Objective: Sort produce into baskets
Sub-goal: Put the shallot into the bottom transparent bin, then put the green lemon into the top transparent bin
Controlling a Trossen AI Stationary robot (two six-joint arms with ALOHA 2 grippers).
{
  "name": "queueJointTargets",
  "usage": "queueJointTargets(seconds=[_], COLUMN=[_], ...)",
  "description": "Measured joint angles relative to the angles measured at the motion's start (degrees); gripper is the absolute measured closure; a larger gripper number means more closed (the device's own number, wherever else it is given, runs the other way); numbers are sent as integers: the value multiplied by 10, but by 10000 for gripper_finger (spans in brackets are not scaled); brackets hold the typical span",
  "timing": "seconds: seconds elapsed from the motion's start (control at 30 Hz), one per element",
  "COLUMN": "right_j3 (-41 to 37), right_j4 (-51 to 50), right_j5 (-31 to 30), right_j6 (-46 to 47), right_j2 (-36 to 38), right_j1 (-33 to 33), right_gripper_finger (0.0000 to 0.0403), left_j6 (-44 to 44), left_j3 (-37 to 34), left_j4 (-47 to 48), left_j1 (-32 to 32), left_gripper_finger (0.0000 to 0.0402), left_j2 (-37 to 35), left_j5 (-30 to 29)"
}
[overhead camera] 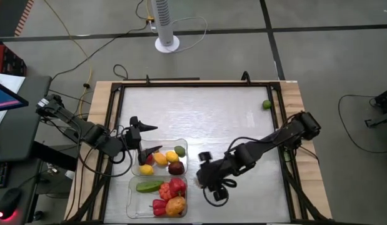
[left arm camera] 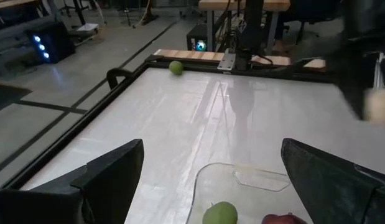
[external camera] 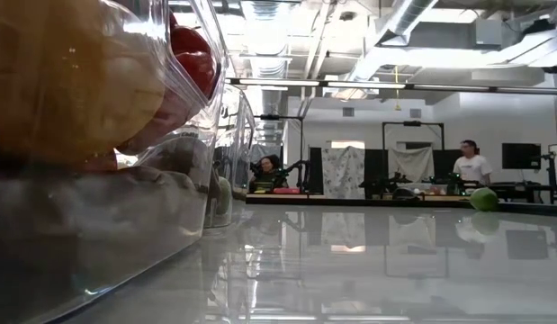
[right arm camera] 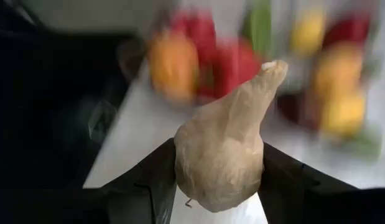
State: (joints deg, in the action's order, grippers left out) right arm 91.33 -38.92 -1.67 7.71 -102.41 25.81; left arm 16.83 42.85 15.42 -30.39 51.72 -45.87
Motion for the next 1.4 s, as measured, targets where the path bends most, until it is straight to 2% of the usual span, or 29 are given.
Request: queueJointTargets(seconds=[0.17,0.27,0.43,0.57,0.77,0.9,1.23,1.3,1.4], right_j3=[1,2,56,125,258,313,327,327,327], right_j4=[167,230,245,225,160,112,65,44,-51], right_j5=[9,55,121,150,153,154,152,138,32], right_j6=[-126,-170,-185,-206,-250,-271,-260,-258,-257], right_j2=[-10,-30,-90,-156,-242,-286,-296,-289,-268], right_j1=[-18,-37,-59,-61,-64,-71,-77,-78,-81], right_gripper_finger=[192,192,191,191,191,177,97,89,85], left_j6=[-33,-49,-79,-89,-91,-91,-92,-92,-85], left_j3=[0,0,0,0,0,0,0,0,0], left_j4=[-37,-56,-77,-74,-75,-73,-66,-66,-64], left_j1=[0,-4,-12,-19,-33,-44,-47,-47,-48], left_gripper_finger=[33,33,33,33,33,33,33,33,33], left_j2=[0,0,0,0,-1,-1,-1,-1,-1], left_j5=[5,5,-5,-16,-24,-31,-43,-43,-43])
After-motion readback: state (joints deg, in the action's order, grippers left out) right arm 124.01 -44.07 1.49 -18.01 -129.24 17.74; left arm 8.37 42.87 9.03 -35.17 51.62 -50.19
